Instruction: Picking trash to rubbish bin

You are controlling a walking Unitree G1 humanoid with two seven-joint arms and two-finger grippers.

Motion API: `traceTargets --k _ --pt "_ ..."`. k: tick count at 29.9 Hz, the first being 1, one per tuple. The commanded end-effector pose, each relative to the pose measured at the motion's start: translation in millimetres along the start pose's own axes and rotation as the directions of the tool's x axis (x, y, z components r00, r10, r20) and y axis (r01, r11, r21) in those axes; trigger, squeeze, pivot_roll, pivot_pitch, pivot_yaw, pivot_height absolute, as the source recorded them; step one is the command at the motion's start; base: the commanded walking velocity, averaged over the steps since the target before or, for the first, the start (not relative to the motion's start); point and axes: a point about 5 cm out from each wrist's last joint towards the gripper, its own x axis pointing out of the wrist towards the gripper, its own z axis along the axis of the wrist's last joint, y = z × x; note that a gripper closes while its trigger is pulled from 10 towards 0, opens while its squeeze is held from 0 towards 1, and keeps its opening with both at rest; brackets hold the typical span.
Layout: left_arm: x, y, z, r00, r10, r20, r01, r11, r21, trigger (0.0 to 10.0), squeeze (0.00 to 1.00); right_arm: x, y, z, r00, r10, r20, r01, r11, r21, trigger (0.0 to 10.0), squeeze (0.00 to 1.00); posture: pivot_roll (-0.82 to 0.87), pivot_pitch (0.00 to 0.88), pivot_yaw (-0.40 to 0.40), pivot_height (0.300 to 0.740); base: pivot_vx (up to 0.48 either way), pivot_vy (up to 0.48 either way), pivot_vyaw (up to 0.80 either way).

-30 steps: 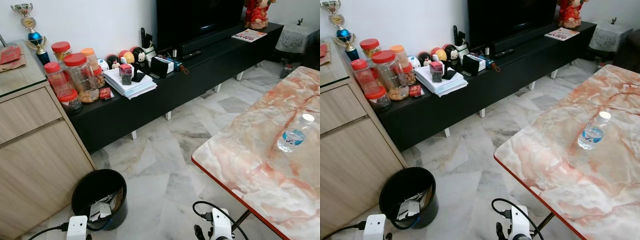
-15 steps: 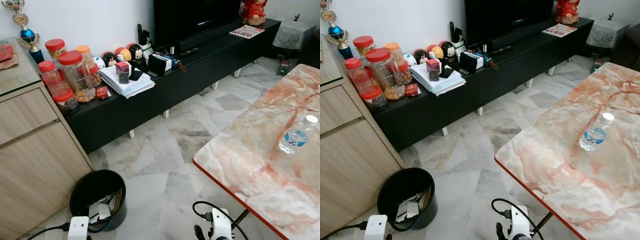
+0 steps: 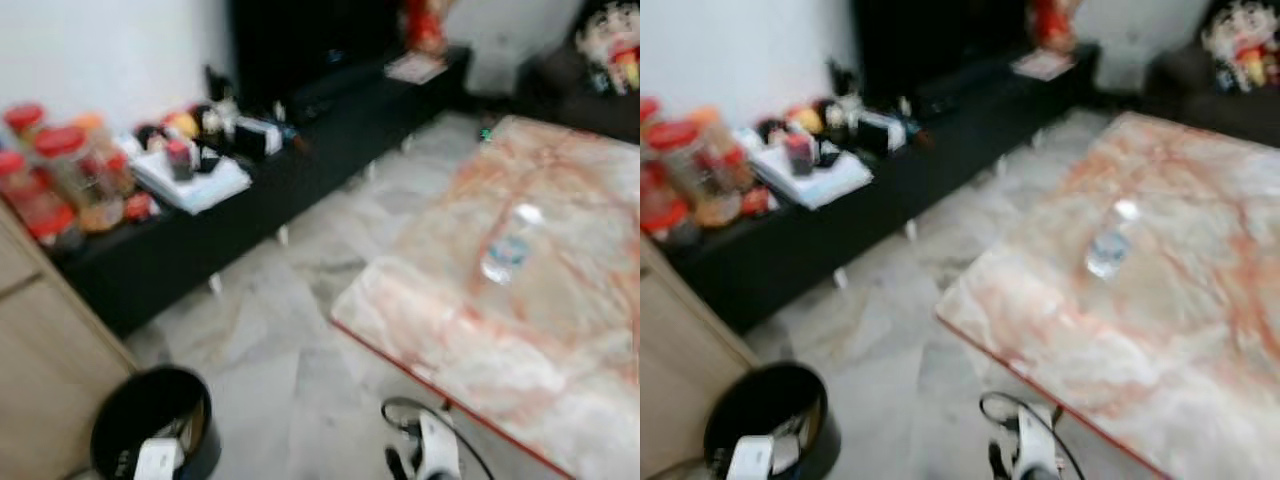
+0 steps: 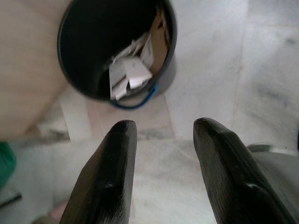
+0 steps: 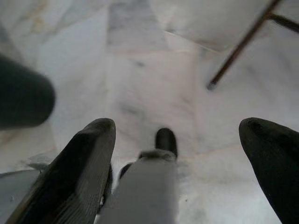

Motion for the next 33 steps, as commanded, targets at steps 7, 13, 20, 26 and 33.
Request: traceTargets --k 7,13,20,26,33 --pt "-0.9 6.3 -5.3 1.0 0.009 -0.022 -0.008 1.0 0.011 10.0 0.0 1.2 7.8 1.7 1.0 0.017 0.002 -0.017 1.0 0.005 10.0 0.0 0.08 0.017 0.062 0.74 0.0 0.0 -0.75" --pt "-0.9 6.0 -5.1 1.0 0.006 -0.02 -0.006 1.0 0.011 10.0 0.0 1.2 7.9 1.5 1.0 0.018 0.002 -0.018 1.0 0.004 10.0 0.0 0.08 0.017 0.062 0.74 0.0 0.0 -0.75" --pt "-1.0 5.8 -5.2 1.0 0.004 -0.019 -0.004 1.0 0.01 10.0 0.0 1.2 8.2 1.3 1.0 0.019 0.002 -0.019 1.0 0.004 10.0 0.0 0.07 0.019 0.062 0.74 0.0 0.0 -0.75" --pt "-1.0 4.3 -4.9 1.0 -0.001 -0.017 0.002 1.0 0.014 10.0 0.0 1.2 8.2 1.4 1.0 0.02 0.002 -0.02 1.0 0.003 10.0 0.0 0.07 0.019 0.062 0.74 0.0 0.0 -0.75" --pt "-0.9 4.0 -4.7 1.0 -0.003 -0.016 0.003 1.0 0.015 10.0 0.0 1.2 8.3 1.4 1.0 0.02 0.002 -0.02 1.0 0.004 10.0 0.0 0.07 0.019 0.062 0.74 0.0 0.0 -0.75"
